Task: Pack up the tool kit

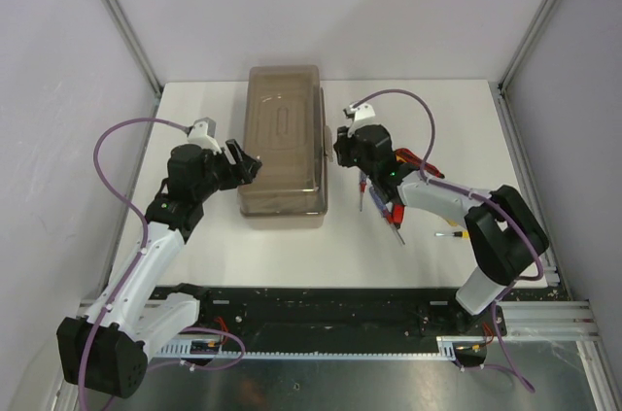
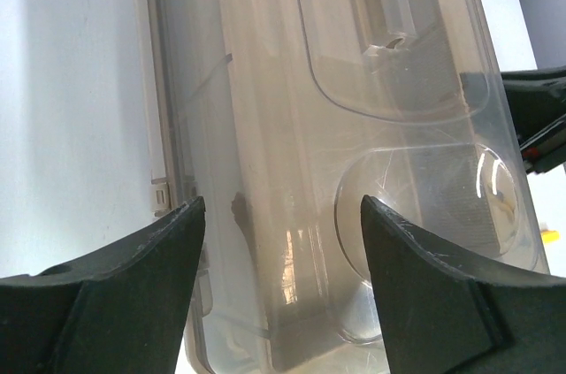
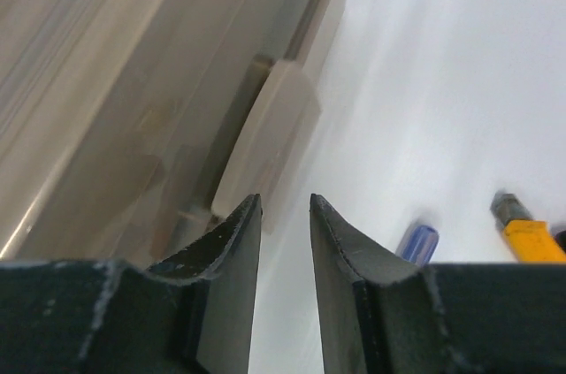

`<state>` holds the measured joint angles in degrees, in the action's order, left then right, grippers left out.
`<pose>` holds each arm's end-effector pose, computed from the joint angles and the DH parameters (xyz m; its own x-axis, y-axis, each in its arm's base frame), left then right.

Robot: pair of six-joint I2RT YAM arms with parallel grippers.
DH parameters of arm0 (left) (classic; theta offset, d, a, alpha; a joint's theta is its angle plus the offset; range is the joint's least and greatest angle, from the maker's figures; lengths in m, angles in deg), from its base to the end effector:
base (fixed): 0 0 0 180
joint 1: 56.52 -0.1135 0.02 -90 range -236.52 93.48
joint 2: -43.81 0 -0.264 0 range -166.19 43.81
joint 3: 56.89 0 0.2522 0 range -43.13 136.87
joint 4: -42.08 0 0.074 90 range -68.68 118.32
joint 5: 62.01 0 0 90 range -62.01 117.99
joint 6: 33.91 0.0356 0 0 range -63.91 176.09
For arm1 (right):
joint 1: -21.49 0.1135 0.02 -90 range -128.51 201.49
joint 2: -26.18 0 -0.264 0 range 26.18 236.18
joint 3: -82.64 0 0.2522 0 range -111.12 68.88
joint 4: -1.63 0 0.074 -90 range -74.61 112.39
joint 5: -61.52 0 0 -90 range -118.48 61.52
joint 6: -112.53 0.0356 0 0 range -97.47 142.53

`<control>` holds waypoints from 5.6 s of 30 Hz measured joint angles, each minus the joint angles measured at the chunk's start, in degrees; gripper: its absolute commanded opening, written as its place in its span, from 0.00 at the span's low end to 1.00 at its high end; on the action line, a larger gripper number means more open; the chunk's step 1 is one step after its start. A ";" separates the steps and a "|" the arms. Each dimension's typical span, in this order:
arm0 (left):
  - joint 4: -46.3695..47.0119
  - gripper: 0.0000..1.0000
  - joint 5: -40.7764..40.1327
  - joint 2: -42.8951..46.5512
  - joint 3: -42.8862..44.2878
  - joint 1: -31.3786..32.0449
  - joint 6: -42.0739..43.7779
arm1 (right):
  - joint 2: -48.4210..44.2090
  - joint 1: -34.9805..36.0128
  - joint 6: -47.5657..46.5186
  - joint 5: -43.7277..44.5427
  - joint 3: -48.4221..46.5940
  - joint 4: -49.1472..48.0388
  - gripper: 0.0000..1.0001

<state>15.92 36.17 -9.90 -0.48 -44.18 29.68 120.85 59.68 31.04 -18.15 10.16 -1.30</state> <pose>0.2098 -0.0511 0.2947 -0.4991 -0.3415 -0.7964 0.1307 0.8789 -0.4588 0.3010 0.2286 0.2454 -0.3267 -0.0718 -0.9424 -0.4316 0.8984 0.0812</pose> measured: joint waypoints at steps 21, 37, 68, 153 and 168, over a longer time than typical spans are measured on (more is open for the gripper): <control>0.07 0.84 -0.37 -0.04 0.02 0.02 1.51 | 11.28 -15.17 40.81 -30.21 0.00 -12.57 0.94; -0.20 0.84 -0.52 -0.15 0.28 -0.04 2.05 | 24.94 -15.76 69.35 -42.01 -0.02 -39.69 0.84; -1.27 0.96 -2.03 0.63 0.33 -0.09 2.69 | 13.38 -15.85 53.22 -38.25 -0.02 -16.52 0.89; -47.25 0.37 -42.84 -56.24 69.94 32.57 3.48 | 22.45 -20.46 47.41 -48.33 -0.28 -27.36 0.24; -47.82 0.40 -37.92 -49.90 67.91 22.62 2.23 | 23.32 -22.29 47.39 -48.15 -0.35 -26.67 0.26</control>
<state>-31.91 -1.75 -59.80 67.43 -21.56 31.91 144.17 37.39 78.43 -66.30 9.81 -27.96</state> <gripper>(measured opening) 0.448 0.245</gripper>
